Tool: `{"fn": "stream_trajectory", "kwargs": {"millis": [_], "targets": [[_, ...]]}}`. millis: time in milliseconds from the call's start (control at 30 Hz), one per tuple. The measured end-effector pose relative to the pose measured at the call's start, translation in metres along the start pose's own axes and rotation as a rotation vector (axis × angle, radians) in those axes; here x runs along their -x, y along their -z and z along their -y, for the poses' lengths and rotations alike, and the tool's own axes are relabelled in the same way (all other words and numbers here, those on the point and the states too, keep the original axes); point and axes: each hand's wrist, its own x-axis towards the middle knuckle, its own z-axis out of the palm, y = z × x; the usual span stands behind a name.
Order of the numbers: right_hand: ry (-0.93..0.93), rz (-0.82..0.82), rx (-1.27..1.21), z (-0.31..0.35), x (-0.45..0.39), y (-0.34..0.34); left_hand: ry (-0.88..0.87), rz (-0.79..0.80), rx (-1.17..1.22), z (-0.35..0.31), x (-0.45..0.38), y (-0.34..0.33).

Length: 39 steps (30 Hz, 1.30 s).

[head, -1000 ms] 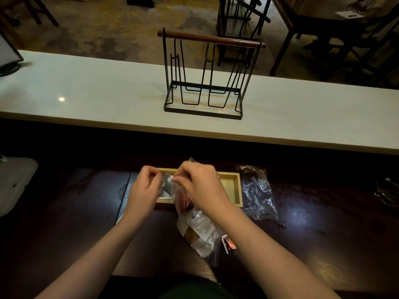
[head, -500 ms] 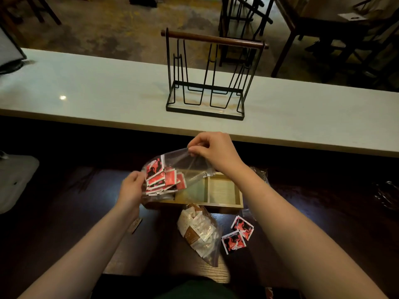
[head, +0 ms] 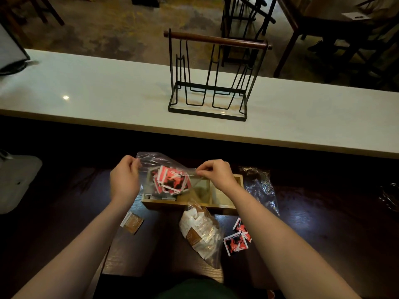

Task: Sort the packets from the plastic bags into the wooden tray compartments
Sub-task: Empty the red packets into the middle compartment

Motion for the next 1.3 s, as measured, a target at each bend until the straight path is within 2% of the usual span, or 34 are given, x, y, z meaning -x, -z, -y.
{"fn": "stream_trajectory", "kwargs": {"millis": [233, 600, 967, 1233, 1300], "targets": [[-0.104, 0.004, -0.073, -0.017, 0.004, -0.006, -0.103, 0.064, 0.015, -0.021, 0.006, 0.002], [-0.121, -0.042, -0.153, -0.033, 0.013, -0.004, -0.217, 0.147, 0.05, -0.061, 0.009, 0.003], [-0.109, -0.078, -0.23, -0.034, 0.015, -0.001, -0.392, 0.083, -0.017, -0.083, 0.013, 0.007], [-0.141, -0.078, -0.272, -0.038, 0.017, -0.002, -0.411, 0.08, -0.058, -0.083, 0.013, 0.001], [-0.13, -0.094, -0.208, -0.035, 0.017, -0.002, -0.424, 0.065, -0.064, -0.083, 0.013, 0.001]]}}
